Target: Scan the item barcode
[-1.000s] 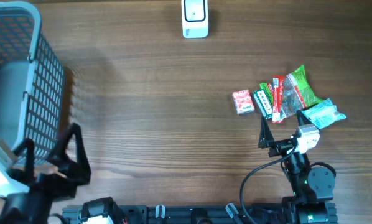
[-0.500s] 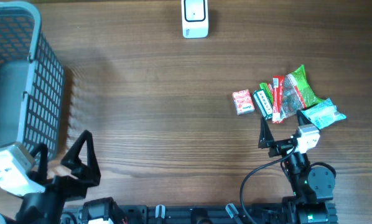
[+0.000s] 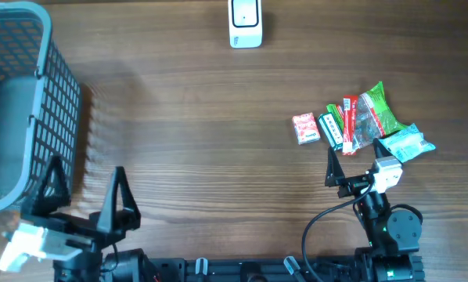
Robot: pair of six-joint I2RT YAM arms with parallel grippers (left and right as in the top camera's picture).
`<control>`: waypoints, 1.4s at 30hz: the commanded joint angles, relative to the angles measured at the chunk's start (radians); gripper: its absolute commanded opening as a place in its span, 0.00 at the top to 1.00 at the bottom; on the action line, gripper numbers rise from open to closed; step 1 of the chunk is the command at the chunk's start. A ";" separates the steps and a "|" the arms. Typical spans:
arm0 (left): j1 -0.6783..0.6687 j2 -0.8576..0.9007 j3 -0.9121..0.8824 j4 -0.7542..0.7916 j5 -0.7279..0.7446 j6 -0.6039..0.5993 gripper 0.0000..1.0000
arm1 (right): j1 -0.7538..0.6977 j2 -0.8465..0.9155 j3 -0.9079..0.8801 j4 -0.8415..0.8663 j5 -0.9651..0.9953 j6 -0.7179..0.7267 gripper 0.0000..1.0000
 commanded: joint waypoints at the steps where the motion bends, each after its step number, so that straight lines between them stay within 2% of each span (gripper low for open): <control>1: -0.030 -0.068 -0.131 0.128 0.023 0.013 0.00 | -0.003 -0.011 -0.001 0.004 -0.016 -0.012 0.00; 11: -0.033 -0.078 -0.336 0.248 0.011 0.013 0.00 | -0.003 -0.011 -0.001 0.004 -0.016 -0.012 0.00; 23: -0.032 -0.078 -0.637 0.557 -0.180 0.013 0.00 | -0.003 -0.011 -0.001 0.003 -0.016 -0.011 0.00; 29: -0.032 -0.078 -0.690 0.529 -0.222 0.013 0.00 | -0.003 -0.011 -0.001 0.004 -0.016 -0.012 0.00; 42: -0.032 -0.078 -0.690 0.147 -0.222 0.021 0.00 | -0.003 -0.011 -0.001 0.003 -0.016 -0.012 0.00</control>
